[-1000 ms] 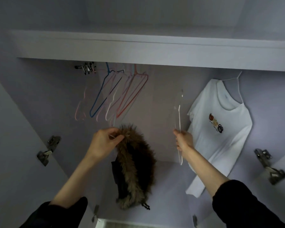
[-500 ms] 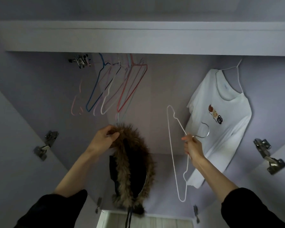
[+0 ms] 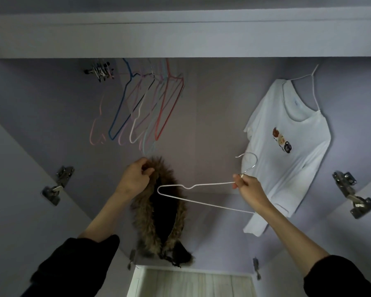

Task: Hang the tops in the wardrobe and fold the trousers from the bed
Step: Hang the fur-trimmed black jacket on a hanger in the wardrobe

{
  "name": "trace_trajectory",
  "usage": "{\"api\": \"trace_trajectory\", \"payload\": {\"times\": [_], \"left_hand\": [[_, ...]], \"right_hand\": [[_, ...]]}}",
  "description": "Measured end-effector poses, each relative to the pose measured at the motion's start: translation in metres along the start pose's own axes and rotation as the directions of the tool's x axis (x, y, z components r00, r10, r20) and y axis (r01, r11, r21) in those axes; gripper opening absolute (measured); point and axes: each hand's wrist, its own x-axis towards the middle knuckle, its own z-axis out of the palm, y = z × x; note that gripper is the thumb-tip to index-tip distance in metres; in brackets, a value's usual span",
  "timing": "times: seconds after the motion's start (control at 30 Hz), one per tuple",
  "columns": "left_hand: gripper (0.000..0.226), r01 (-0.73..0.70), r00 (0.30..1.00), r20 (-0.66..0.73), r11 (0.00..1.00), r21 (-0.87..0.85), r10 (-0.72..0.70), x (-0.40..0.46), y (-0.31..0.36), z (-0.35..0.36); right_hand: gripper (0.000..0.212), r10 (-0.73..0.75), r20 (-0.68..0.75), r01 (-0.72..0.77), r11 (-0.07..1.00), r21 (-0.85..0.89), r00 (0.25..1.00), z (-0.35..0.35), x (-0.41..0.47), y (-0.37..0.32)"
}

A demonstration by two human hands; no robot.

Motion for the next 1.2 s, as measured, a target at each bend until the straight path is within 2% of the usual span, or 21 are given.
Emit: {"api": "trace_trajectory", "payload": {"times": [0.13,0.3,0.4,0.53,0.6,0.7,0.83,0.97,1.03,1.07,1.13,1.17,1.2], "left_hand": [[0.018,-0.151,0.988,-0.015,0.981,0.119,0.154,-0.005,0.018,0.002],[0.023,-0.306,0.946,-0.072,0.944,0.119,0.316,-0.015,0.048,0.0],[0.018,-0.394,0.903,-0.15,0.915,0.09,0.403,-0.026,0.063,-0.001],[0.014,-0.5,0.844,-0.183,0.863,0.071,0.504,-0.034,0.084,-0.003],[0.015,-0.5,0.842,-0.194,0.864,0.064,0.502,-0.033,0.087,-0.003],[0.016,-0.502,0.847,-0.132,0.857,0.114,0.514,-0.036,0.077,-0.001],[0.018,-0.575,0.809,-0.011,0.797,0.186,0.587,-0.036,0.075,-0.002],[0.017,-0.599,0.791,0.0,0.774,0.205,0.612,-0.027,0.082,-0.006],[0.02,-0.575,0.804,-0.031,0.79,0.213,0.594,-0.022,0.082,-0.008],[0.021,-0.557,0.814,-0.054,0.804,0.205,0.578,-0.019,0.082,-0.009],[0.021,-0.503,0.844,-0.112,0.847,0.173,0.525,-0.015,0.08,-0.012],[0.019,-0.479,0.855,-0.139,0.864,0.155,0.5,-0.013,0.08,-0.014],[0.019,-0.46,0.862,-0.164,0.877,0.14,0.479,-0.011,0.078,-0.016]], "right_hand": [[0.039,-0.12,-0.037,0.118,0.992,-0.037,0.992,0.013,-0.008,-0.028],[0.034,-0.342,-0.001,0.336,0.926,-0.17,0.94,0.039,-0.017,-0.05],[0.035,-0.322,-0.074,0.314,0.943,-0.109,0.944,0.047,-0.019,-0.059],[0.027,-0.347,-0.046,0.339,0.932,-0.126,0.937,0.06,-0.023,-0.068],[0.028,-0.325,-0.107,0.324,0.946,-0.028,0.939,0.06,-0.026,-0.07],[0.033,-0.324,-0.189,0.341,0.938,0.066,0.927,0.047,-0.028,-0.075],[0.036,-0.349,-0.173,0.362,0.931,0.049,0.921,0.03,-0.026,-0.084],[0.034,-0.388,-0.194,0.409,0.909,0.083,0.901,0.019,-0.023,-0.092],[0.021,-0.464,-0.298,0.512,0.852,0.108,0.834,0.014,-0.025,-0.097],[0.011,-0.522,-0.361,0.582,0.81,0.075,0.773,0.011,-0.026,-0.097],[0.013,-0.676,-0.438,0.692,0.706,-0.153,0.593,0.008,-0.026,-0.09],[0.017,-0.749,-0.423,0.712,0.643,-0.282,0.51,0.009,-0.027,-0.081],[0.021,-0.798,-0.386,0.71,0.595,-0.377,0.463,0.012,-0.028,-0.07]]}}
